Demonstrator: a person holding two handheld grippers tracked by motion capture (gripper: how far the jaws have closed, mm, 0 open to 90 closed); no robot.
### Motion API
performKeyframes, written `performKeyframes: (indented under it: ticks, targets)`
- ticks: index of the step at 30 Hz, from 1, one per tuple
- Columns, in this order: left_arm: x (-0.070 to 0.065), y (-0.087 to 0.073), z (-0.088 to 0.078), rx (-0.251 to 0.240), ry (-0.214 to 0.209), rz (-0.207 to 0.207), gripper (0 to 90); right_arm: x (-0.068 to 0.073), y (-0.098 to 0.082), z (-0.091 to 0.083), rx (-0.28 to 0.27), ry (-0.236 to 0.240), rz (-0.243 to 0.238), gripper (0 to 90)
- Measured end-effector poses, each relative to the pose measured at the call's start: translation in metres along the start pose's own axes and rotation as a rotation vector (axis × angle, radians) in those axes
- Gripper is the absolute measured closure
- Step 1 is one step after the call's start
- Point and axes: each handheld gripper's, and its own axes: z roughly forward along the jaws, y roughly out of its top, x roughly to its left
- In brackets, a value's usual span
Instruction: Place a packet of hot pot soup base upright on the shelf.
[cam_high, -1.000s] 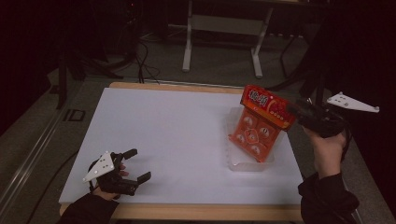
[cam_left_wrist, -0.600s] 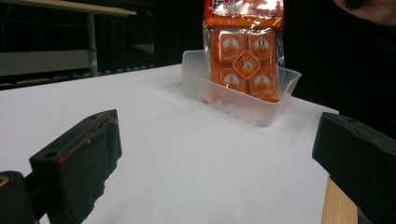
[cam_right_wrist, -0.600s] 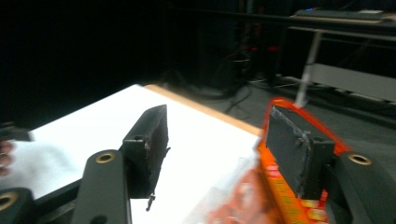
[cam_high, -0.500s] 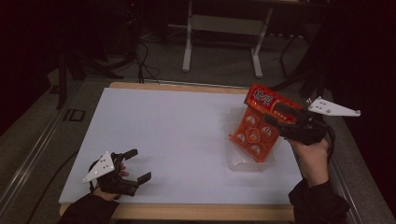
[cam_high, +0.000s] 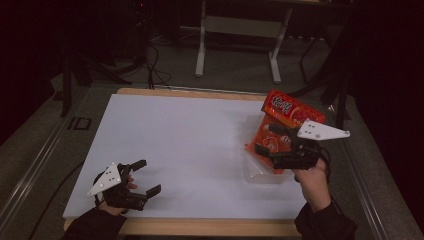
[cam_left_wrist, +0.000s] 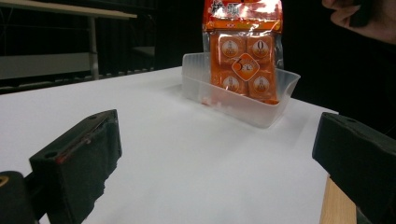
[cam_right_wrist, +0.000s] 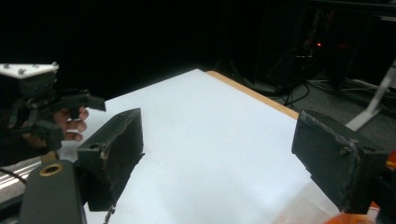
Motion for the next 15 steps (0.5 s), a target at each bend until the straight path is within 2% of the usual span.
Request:
performKeyframes:
  ticks: [3, 6, 15]
  targets:
    - [0.000, 0.000, 0.000, -0.003, 0.000, -0.001, 1.9, 0.004, -0.008, 0.008, 0.002, 0.033, -0.005, 16.2]
    - [0.000, 0.000, -0.001, -0.002, -0.001, 0.000, 2.0, 0.008, -0.017, 0.016, 0.013, 0.027, -0.010, 16.2]
    - [0.000, 0.000, -0.001, -0.001, -0.003, 0.001, 2.0, 0.019, -0.047, 0.036, 0.062, 0.083, -0.001, 15.8]
